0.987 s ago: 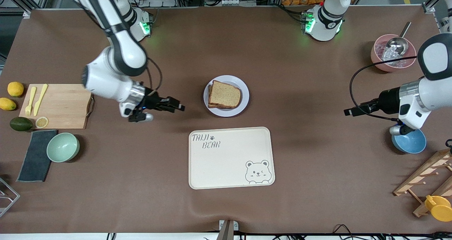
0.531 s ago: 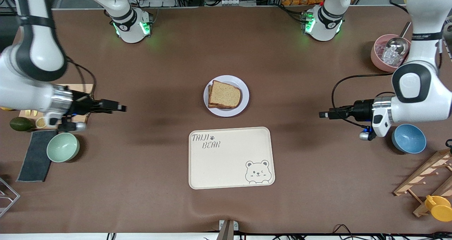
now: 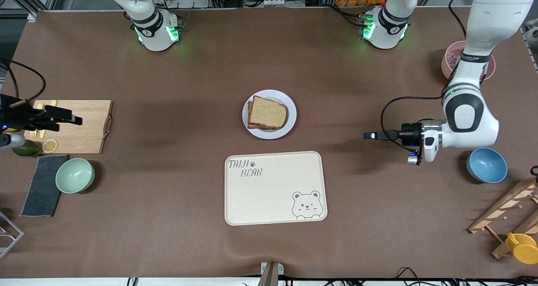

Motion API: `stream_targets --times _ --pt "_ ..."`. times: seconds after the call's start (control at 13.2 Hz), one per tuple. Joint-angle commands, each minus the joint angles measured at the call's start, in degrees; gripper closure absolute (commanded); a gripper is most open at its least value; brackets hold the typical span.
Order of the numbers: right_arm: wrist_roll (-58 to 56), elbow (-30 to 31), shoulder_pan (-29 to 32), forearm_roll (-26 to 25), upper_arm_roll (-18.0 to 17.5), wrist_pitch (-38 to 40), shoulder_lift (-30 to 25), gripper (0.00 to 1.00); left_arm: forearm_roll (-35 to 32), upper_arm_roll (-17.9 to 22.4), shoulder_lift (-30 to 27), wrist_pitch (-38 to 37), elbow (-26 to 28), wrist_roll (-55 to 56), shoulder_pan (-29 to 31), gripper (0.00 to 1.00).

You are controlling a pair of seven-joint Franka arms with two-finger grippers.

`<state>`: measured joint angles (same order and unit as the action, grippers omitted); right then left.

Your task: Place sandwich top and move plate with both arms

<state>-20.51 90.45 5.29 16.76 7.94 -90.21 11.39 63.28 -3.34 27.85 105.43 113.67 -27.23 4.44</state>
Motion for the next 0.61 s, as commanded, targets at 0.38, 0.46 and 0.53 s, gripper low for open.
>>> stream_targets --times 0.38,0.46,0.53 --pt "12.8 -9.0 -0.9 -9.5 -1.4 11.7 -5.7 0.00 9.8 -5.0 6.4 0.0 1.4 -11.3 0.0 0.00" --pt "12.7 -7.3 -1.0 -9.5 -1.5 11.4 -7.5 0.00 10.1 -5.8 6.6 0.0 1.4 -13.1 -0.1 0.00" --pt "12.8 -6.5 -1.2 -9.9 -1.6 11.4 -8.6 0.00 10.2 -6.6 7.1 0.0 1.5 -15.8 -0.1 0.00"
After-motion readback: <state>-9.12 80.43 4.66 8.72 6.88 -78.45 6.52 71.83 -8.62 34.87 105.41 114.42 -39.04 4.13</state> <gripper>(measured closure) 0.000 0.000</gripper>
